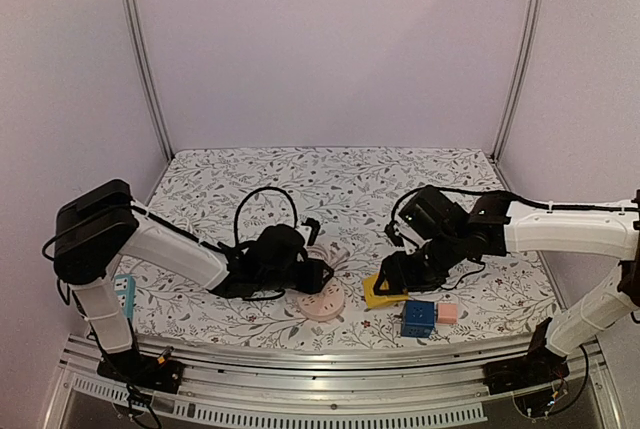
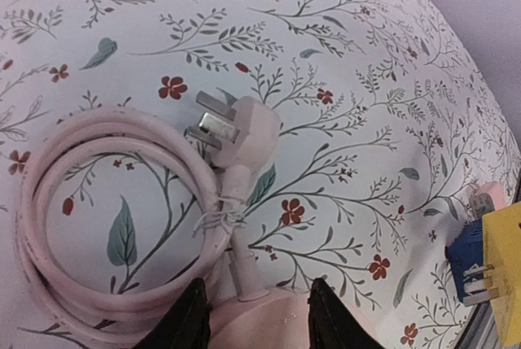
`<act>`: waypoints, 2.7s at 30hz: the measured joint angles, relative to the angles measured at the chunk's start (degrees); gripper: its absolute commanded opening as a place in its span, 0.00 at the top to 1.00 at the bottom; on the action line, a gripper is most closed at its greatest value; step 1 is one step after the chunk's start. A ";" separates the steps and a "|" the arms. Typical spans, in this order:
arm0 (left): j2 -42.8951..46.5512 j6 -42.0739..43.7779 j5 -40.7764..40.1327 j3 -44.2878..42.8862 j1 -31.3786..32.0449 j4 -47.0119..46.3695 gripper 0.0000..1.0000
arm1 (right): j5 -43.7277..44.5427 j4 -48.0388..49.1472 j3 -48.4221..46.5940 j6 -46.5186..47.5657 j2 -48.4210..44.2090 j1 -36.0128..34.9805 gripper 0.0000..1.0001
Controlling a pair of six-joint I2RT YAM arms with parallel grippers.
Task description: Insert the plug
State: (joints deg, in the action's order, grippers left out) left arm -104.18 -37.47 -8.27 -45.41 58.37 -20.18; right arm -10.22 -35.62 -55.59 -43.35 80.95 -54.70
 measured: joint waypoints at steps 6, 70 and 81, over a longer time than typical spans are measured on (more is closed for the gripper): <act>-0.74 3.15 1.46 -3.48 2.05 0.09 0.59 | 0.07 -3.34 -2.82 3.39 4.07 -0.85 0.74; 46.47 4.39 -25.62 23.82 3.41 3.32 0.01 | 6.54 -28.87 -48.39 9.94 38.21 -5.27 0.99; 46.93 4.22 -25.40 23.85 3.41 3.28 0.01 | 5.11 -31.41 -49.31 8.33 38.69 -5.27 0.99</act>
State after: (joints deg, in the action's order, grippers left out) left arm -57.25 -33.26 -33.67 -21.56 61.78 -16.91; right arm -5.10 -67.02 -104.90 -35.03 119.63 -59.96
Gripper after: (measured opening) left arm 0.995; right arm 0.618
